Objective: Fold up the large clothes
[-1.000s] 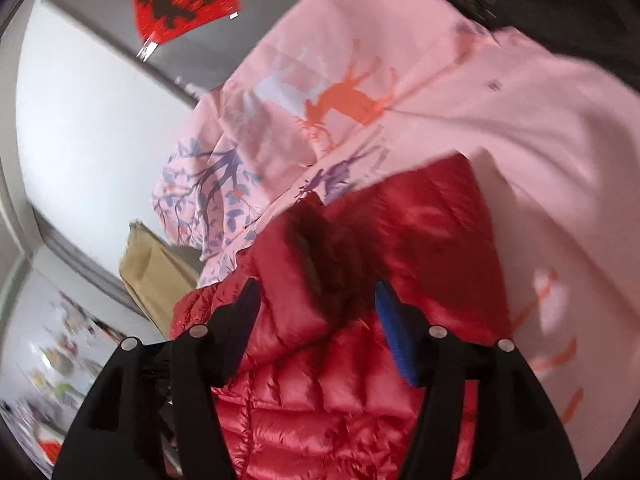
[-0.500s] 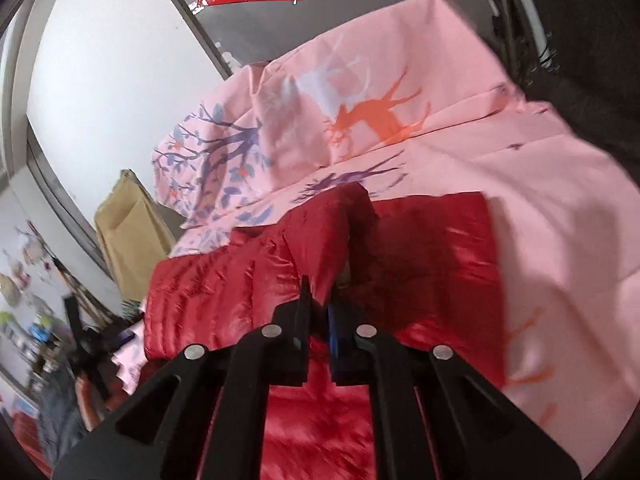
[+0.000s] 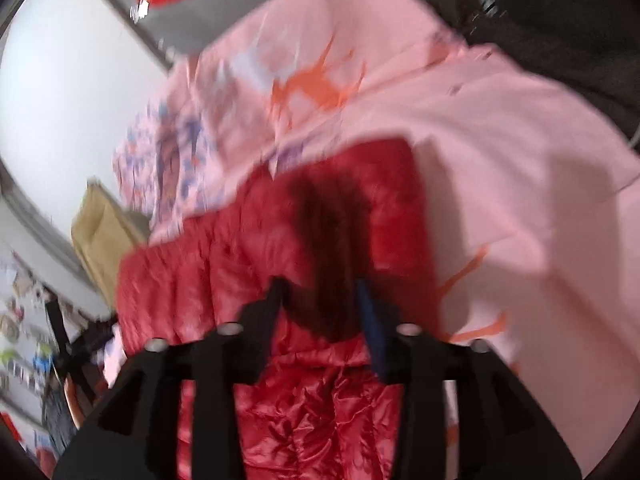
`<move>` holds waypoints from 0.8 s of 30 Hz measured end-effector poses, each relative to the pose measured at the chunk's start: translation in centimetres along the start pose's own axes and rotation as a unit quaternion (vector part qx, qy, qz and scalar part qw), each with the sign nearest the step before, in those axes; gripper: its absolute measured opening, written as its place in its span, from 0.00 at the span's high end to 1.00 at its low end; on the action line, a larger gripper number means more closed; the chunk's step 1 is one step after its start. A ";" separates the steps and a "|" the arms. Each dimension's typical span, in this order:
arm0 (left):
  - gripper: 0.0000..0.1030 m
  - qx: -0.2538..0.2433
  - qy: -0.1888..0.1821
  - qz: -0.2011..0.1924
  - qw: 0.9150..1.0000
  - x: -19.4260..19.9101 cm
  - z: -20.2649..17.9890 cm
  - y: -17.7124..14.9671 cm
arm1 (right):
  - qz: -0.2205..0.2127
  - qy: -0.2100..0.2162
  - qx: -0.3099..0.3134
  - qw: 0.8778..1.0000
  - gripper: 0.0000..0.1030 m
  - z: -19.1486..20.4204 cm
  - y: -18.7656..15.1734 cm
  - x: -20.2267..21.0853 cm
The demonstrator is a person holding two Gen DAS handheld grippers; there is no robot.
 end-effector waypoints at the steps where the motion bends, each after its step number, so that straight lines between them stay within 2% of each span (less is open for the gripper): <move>1: 0.11 -0.004 -0.007 -0.011 1.000 1.1 -0.5 0.3 | -0.012 0.019 -0.001 1.000 0.59 0.8 0.5 1.0; 2: 0.11 -0.007 -0.019 -0.021 1.000 2.2 -1.2 0.6 | -0.016 0.042 0.002 0.999 0.59 1.9 1.0 1.6; 5: 0.11 -0.038 -0.092 -0.028 0.995 4.7 -5.0 1.1 | 0.008 0.108 0.033 0.994 0.59 6.8 1.8 1.2; 8: 0.10 -0.088 -0.165 -0.018 0.982 5.3 -9.9 1.3 | 0.037 0.155 0.066 0.985 0.59 12.2 1.7 -1.1; 10: 0.10 -0.106 -0.186 -0.011 0.977 4.7 -12.3 1.3 | 0.061 0.175 0.077 0.980 0.59 14.8 1.2 -3.3; 12: 0.10 -0.113 -0.202 0.004 0.973 3.2 -13.8 1.2 | 0.086 0.177 0.077 0.977 0.59 16.5 0.5 -6.4; 13: 0.10 -0.113 -0.204 0.019 0.972 1.8 -14.1 1.1 | 0.096 0.174 0.075 0.977 0.59 16.6 0.2 -7.9; 15: 0.10 -0.104 -0.185 0.043 0.976 -1.0 -13.8 0.7 | 0.113 0.171 0.058 0.977 0.59 15.6 -0.3 -10.5; 18: 0.10 -0.101 -0.170 0.061 0.978 -3.7 -12.5 0.1 | 0.134 0.172 0.021 0.976 0.63 12.0 -0.8 -13.0; 20: 0.10 -0.106 -0.173 0.056 0.978 -4.4 -11.5 -0.4 | 0.136 0.186 0.003 0.973 0.71 9.3 -0.9 -13.1; 21: 0.10 -0.111 -0.171 0.054 0.978 -4.4 -11.1 -0.4 | 0.137 0.188 -0.005 0.973 0.79 8.2 -0.9 -12.9; 22: 0.10 -0.123 -0.158 0.048 0.979 -4.5 -10.9 -0.7 | 0.137 0.191 -0.018 0.972 0.85 6.8 -0.8 -12.6; 24: 0.09 -0.141 -0.133 0.039 0.980 -4.9 -10.6 -0.9 | 0.131 0.190 -0.034 0.972 0.91 4.5 -0.6 -11.7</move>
Point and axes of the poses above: each gripper's, at about its wrist camera, not at the fingertips, and x roughly against the way its jaws point, z to its left, y to its top, the point moved 5 cm from there along -x, roughly the way its jaws point, and after that the axes turned 6 degrees about z, right-handed, at the moved point
